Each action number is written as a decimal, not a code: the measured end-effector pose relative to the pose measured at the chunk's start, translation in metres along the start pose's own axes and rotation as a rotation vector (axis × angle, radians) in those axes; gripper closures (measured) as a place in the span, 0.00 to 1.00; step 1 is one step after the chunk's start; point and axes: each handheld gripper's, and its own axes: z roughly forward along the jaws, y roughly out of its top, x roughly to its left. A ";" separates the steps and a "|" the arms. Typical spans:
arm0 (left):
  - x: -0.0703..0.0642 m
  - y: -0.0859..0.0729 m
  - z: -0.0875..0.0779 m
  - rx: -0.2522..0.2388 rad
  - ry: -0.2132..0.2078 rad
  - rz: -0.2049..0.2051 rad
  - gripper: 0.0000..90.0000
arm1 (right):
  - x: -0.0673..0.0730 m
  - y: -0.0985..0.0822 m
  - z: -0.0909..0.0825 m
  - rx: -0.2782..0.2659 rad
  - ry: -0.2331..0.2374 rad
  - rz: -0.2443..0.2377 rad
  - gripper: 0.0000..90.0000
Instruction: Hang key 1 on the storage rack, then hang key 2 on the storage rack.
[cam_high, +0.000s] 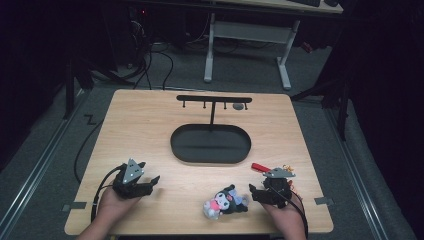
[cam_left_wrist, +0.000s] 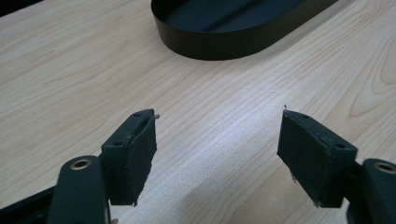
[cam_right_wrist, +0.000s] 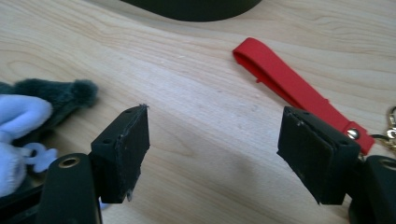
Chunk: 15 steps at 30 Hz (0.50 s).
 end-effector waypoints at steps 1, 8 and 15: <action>0.000 0.000 0.000 0.000 0.000 0.000 0.32 | 0.000 0.000 0.000 0.000 0.000 0.000 0.29; 0.000 0.003 -0.001 -0.016 -0.032 -0.036 0.33 | 0.006 0.009 -0.001 0.091 0.026 -0.039 0.30; -0.002 0.005 -0.001 -0.010 -0.046 -0.035 0.28 | 0.003 0.017 -0.006 0.159 0.031 -0.059 0.31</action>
